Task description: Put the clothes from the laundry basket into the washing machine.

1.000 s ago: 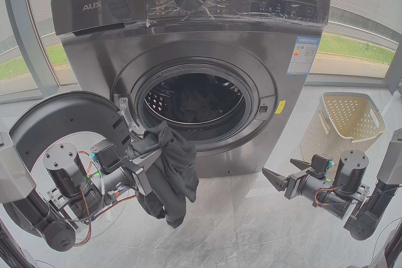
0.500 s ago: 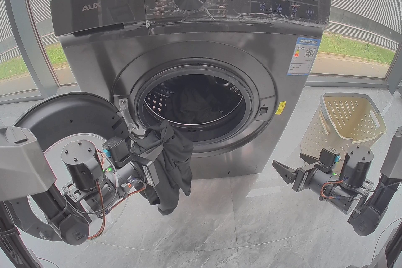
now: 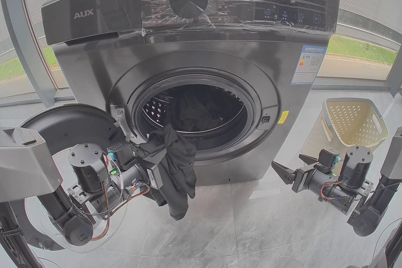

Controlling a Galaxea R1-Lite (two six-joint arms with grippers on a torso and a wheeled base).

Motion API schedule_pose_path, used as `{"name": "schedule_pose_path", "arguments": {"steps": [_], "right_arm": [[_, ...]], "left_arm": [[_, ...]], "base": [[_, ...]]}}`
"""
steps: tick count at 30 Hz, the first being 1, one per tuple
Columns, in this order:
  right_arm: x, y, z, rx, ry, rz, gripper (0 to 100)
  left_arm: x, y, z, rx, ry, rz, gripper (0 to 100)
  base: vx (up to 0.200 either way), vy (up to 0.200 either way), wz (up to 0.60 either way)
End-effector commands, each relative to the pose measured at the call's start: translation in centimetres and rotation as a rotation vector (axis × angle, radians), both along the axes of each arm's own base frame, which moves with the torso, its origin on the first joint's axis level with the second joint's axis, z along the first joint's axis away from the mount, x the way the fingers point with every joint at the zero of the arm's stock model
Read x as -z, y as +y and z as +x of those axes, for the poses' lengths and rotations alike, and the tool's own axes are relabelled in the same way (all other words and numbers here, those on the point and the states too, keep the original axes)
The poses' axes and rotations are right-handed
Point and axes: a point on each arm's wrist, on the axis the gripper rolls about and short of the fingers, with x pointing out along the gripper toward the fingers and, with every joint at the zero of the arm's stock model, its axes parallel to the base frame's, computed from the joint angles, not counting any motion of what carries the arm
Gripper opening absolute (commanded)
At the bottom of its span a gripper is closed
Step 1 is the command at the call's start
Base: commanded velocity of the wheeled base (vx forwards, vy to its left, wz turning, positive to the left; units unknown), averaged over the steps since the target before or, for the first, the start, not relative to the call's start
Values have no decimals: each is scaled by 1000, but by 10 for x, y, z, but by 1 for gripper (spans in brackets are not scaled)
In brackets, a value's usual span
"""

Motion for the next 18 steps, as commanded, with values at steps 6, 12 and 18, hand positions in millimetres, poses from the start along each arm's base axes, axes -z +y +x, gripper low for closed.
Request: {"name": "schedule_pose_path", "arguments": {"steps": [6, 12, 18], "right_arm": [[0, 0, 0, -3, 0, 1, 100], [0, 0, 0, -3, -1, -1, 100], [0, 0, 0, -1, 1, 0, 100]], "left_arm": [[3, -4, -1, 6, 7, 4, 0], [3, -4, -1, 0, 9, 6, 0], [6, -8, -4, 14, 18, 11, 0]], "base": [[0, 0, 0], [0, 0, 0], [67, 0, 0]]}}
